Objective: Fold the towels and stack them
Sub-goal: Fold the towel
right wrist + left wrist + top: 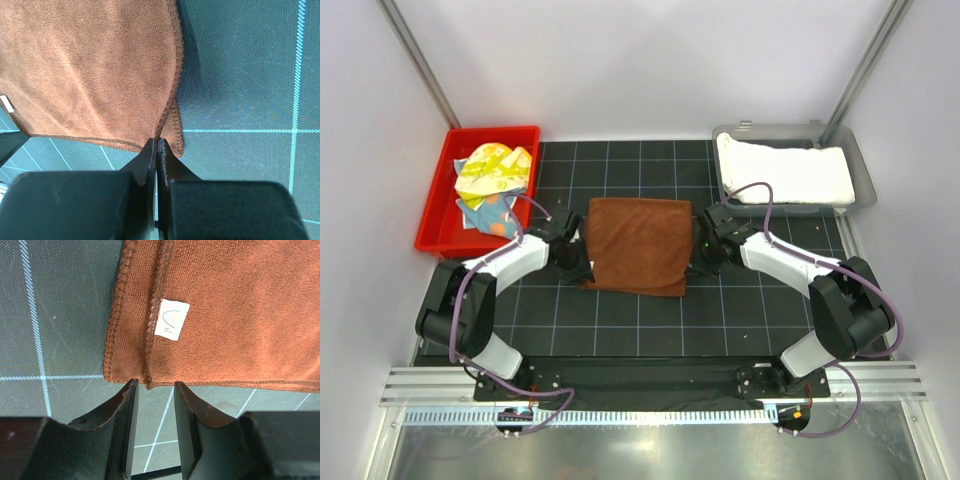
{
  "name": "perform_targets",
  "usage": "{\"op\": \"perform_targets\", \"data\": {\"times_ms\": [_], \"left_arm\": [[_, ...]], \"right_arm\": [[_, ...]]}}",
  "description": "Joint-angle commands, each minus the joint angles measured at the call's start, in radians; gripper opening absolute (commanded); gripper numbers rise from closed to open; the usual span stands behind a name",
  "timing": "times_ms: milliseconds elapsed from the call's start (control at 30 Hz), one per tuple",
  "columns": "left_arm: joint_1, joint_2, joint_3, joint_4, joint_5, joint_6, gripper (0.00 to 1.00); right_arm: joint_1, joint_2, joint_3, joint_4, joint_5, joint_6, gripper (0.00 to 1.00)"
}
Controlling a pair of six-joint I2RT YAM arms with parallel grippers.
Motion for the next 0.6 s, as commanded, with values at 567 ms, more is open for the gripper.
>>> {"op": "perform_targets", "data": {"times_ms": [567], "left_arm": [[-0.004, 0.04, 0.034, 0.033, -0.013, -0.015, 0.26]], "right_arm": [[0.0, -0.044, 0.006, 0.009, 0.021, -0.013, 0.01]]}}
